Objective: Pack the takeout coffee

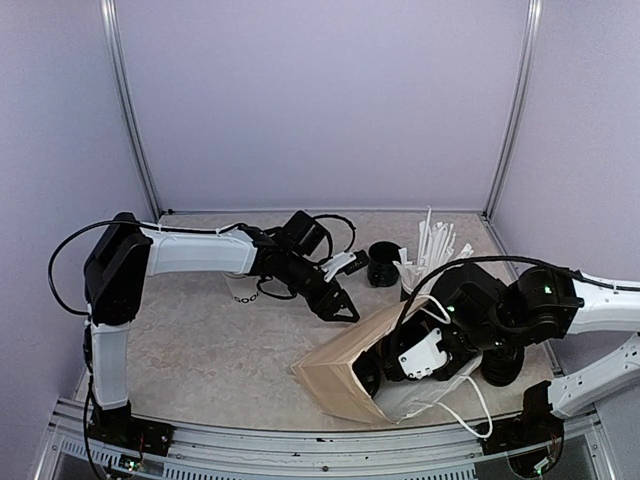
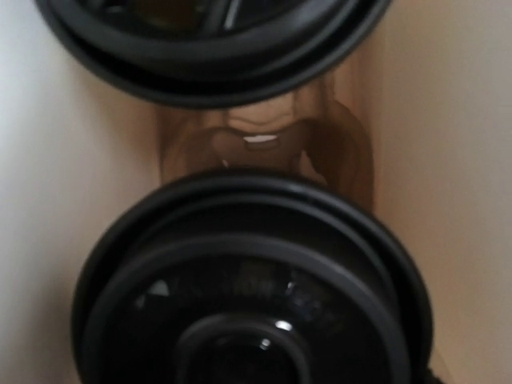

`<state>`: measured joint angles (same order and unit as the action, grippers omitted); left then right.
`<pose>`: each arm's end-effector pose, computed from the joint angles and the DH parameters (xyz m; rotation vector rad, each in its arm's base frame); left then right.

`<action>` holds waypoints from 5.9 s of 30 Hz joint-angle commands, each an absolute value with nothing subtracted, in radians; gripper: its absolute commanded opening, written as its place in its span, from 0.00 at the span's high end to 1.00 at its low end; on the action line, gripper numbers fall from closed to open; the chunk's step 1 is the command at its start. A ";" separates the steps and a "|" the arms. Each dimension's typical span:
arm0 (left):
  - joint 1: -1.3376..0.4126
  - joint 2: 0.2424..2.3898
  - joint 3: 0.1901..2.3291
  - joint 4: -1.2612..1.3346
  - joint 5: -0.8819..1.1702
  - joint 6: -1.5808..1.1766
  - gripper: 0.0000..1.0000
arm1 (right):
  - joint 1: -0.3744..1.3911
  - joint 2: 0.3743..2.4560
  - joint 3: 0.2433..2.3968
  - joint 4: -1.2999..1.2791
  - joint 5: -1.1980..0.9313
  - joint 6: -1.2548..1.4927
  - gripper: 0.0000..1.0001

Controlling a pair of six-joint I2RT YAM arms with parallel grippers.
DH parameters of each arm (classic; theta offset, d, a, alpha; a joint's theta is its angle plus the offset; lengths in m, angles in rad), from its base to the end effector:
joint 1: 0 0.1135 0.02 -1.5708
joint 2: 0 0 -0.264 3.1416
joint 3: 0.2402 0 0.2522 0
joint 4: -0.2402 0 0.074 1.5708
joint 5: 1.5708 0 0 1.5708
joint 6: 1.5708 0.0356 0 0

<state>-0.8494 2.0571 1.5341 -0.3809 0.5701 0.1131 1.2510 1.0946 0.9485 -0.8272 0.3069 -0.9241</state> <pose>0.2827 -0.3505 0.1948 1.4033 2.1307 -1.0104 0.0765 0.1967 0.2826 -2.1530 1.2639 -0.2556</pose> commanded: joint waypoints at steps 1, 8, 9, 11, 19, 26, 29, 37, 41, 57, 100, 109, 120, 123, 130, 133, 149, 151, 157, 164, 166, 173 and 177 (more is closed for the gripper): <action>-0.840 2.082 1.550 -0.361 0.623 0.132 0.37 | 1.211 1.094 0.941 -0.763 0.301 -0.942 0.75; -0.830 2.091 1.557 -0.365 0.639 0.135 0.37 | 1.186 1.117 0.944 -0.754 0.256 -0.968 0.75; -0.828 2.092 1.557 -0.366 0.641 0.136 0.37 | 1.183 1.121 0.945 -0.754 0.251 -0.968 0.75; -0.827 2.095 1.557 -0.370 0.645 0.137 0.37 | 1.176 1.132 0.953 -0.752 0.247 -0.967 0.75; -0.831 2.107 1.561 -0.393 0.681 0.147 0.38 | 1.161 1.171 0.973 -0.765 0.248 -0.953 0.75; -0.839 2.118 1.564 -0.419 0.709 0.167 0.38 | 1.151 1.201 0.981 -0.755 0.258 -0.935 0.75; -0.839 2.124 1.564 -0.429 0.730 0.174 0.39 | 1.146 1.220 0.989 -0.760 0.254 -0.921 0.75; -0.841 2.134 1.568 -0.473 0.766 0.201 0.39 | 1.144 1.257 1.047 -0.803 0.230 -0.896 0.75; -0.842 2.138 1.578 -0.507 0.796 0.221 0.39 | 1.144 1.299 1.113 -0.880 0.174 -0.874 0.75; -0.845 2.113 1.549 -0.619 0.778 0.288 0.39 | 1.144 1.486 1.314 -1.192 -0.025 -0.788 0.76; -0.706 1.833 1.538 -0.654 0.560 0.215 0.36 | 1.060 1.606 1.523 -1.299 -0.174 -0.764 0.18; -0.701 1.754 1.518 -0.640 0.551 0.204 0.35 | 1.060 1.656 1.562 -1.268 -0.163 -0.747 0.17; -0.699 1.556 1.449 -0.514 0.685 0.184 0.32 | 1.060 1.687 1.574 -1.262 -0.140 -0.740 0.01; -0.701 1.528 1.431 -0.476 0.737 0.173 0.31 | 1.060 1.696 1.592 -1.266 -0.135 -0.741 0.01; -0.723 1.485 1.390 -0.429 0.790 0.166 0.31 | 1.060 1.713 1.657 -1.286 -0.136 -0.746 0.01; -0.748 1.488 1.394 -0.425 0.814 0.177 0.31 | 1.060 1.720 1.643 -1.284 -0.126 -0.744 0.01; -0.757 1.475 1.386 -0.465 0.805 0.216 0.32 | 1.060 1.739 1.662 -1.269 -0.134 -0.737 0.16; -0.759 1.469 1.384 -0.458 0.813 0.212 0.31 | 1.060 1.740 1.672 -1.272 -0.135 -0.737 0.10; -0.785 1.483 1.395 -0.439 0.863 0.222 0.31 | 1.060 1.735 1.700 -1.290 -0.167 -0.744 0.06; -0.808 1.547 1.441 -0.439 0.871 0.236 0.34 | 1.060 1.727 1.709 -1.292 -0.184 -0.746 0.21; -0.816 1.561 1.444 -0.416 0.878 0.226 0.36 | 1.060 1.728 1.708 -1.289 -0.186 -0.741 0.21; -0.833 1.624 1.495 -0.362 0.854 0.177 0.65 | 1.060 1.728 1.724 -1.289 -0.174 -0.742 0.05; -0.822 1.641 1.501 -0.368 0.834 0.161 0.83 | 1.060 1.706 1.743 -1.296 -0.160 -0.750 0.01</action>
<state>-0.8284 1.6218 1.4689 -0.3927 0.8501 0.1802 1.0599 1.7340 1.7023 -1.2854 -0.1635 -0.7422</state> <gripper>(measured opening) 0.229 0.987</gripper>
